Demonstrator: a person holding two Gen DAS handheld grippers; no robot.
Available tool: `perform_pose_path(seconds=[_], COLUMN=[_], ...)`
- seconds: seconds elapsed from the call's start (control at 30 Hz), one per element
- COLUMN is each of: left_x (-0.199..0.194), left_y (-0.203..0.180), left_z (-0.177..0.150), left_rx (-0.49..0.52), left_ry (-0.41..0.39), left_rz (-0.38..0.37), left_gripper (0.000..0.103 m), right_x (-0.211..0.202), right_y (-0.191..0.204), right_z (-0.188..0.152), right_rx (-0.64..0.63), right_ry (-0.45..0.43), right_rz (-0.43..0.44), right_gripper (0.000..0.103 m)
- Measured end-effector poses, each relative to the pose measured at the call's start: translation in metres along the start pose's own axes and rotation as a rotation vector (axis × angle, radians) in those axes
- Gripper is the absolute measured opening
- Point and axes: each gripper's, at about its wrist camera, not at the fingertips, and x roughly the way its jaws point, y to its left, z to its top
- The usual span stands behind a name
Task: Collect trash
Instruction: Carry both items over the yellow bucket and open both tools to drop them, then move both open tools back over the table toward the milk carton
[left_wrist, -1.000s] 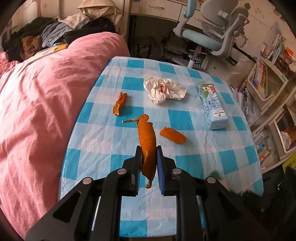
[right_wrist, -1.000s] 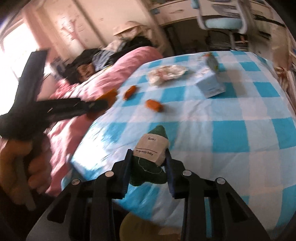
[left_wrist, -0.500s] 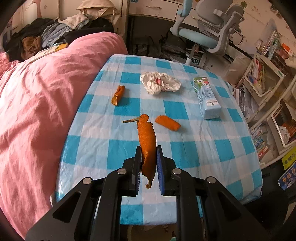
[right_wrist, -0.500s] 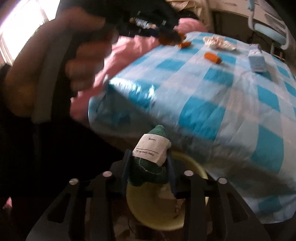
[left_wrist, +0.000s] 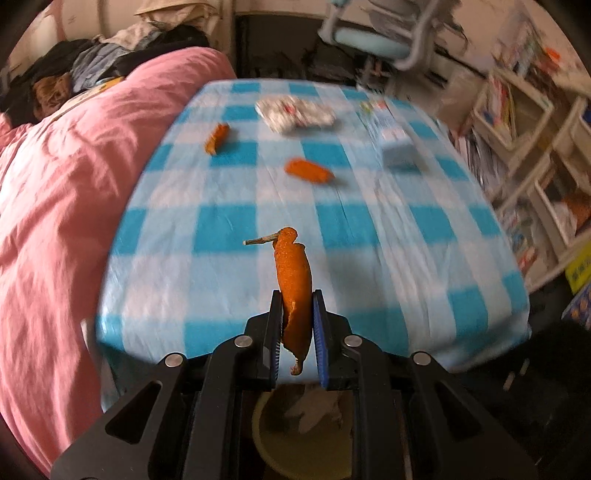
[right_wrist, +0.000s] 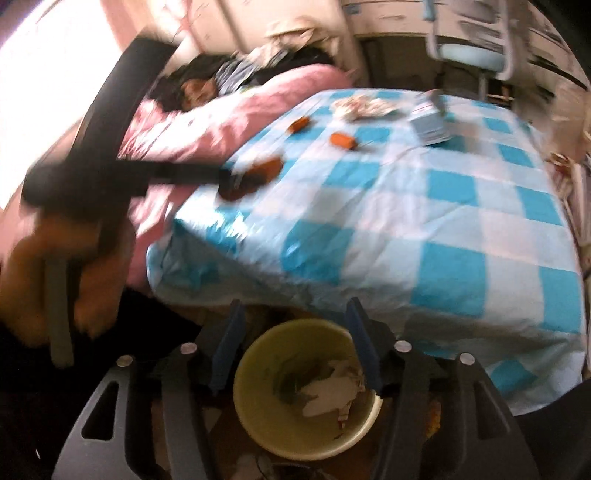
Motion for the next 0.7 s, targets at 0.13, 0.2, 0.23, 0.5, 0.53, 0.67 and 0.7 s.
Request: perform_pose_path(seconds=[0.13,0.2,0.23,0.5,0.53,0.67,0.7], left_x=[0.005,0.009,0.009,0.001,-0.001,-0.014,-0.017], left_y=[-0.021,-0.037,-0.042,-0.033,-0.026,0.001,0.004], left_z=[-0.036,-0.058,-0.065,-0.074,-0.071,-0.059,-0.057], left_rx=[0.078,0.154,0.174,0.1,0.062,-0.111,-0.133], left_ry=[0.086,0.16,0.175,0.157,0.141,0.028,0.007], left_rz=[-0.01,-0.026,-0.021,0.014,0.017,0.003,0.011], left_gripper=[0.015,0.015,0.016,0.053,0.055,0.059,0.061], right_x=[-0.004,-0.003,-0.004,-0.013,-0.013,-0.009,-0.007], right_y=[-0.008,-0.007,-0.008,-0.017,-0.019,-0.019,-0.018], right_z=[0.002,0.001,0.002,-0.002,-0.003,-0.003,-0.004], right_rx=[0.031,0.024,0.021,0.027,0.033,0.031,0.025], right_ry=[-0.023,-0.019,-0.019,-0.045,-0.044,-0.027,-0.022], right_rz=[-0.018,-0.031,-0.041,-0.084,-0.09,-0.099,-0.1], right_gripper=[0.059,0.059,0.059,0.062,0.062,0.062,0.063])
